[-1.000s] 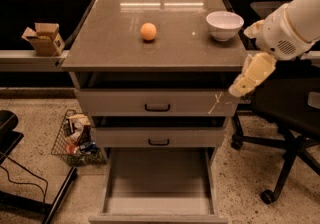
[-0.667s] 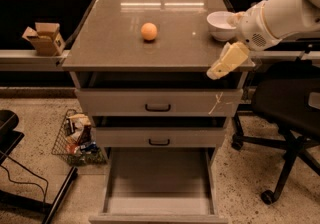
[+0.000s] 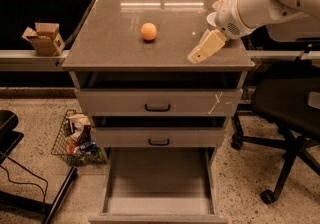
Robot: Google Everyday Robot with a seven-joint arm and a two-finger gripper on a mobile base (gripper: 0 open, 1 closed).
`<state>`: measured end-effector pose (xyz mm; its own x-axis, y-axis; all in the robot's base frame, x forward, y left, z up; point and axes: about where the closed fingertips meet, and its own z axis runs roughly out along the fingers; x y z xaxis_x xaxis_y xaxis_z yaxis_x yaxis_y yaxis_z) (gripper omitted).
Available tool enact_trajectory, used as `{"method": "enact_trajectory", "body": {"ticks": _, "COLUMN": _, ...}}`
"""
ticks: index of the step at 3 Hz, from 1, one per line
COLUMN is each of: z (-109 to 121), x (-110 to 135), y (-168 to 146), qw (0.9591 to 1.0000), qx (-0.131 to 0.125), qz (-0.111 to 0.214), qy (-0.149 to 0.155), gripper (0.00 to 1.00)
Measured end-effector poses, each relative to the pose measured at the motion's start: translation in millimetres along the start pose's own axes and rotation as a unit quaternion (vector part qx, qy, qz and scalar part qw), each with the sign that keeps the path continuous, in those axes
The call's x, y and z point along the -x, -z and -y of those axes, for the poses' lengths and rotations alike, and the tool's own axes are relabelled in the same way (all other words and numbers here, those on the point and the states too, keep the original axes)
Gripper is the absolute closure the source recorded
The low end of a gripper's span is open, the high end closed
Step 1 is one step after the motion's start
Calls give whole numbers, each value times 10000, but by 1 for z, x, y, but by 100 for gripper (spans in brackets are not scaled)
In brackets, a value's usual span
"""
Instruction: Place orange into bottom drawer
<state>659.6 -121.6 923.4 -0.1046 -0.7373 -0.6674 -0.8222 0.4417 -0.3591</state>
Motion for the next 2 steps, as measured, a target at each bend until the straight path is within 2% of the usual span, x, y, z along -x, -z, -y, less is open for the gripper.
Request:
{"method": "enact_trajectory", "body": {"ticks": 1, "z": 7, "x": 9, "y": -12, "qw": 9999, "qx": -18, "qz": 93, "qy": -139, "gripper": 0}}
{"method": "enact_trajectory", "body": {"ticks": 2, "z": 23, "x": 27, "y": -47, "qw": 9985, "qx": -70, "qz": 310, "qy": -450, "gripper": 0}}
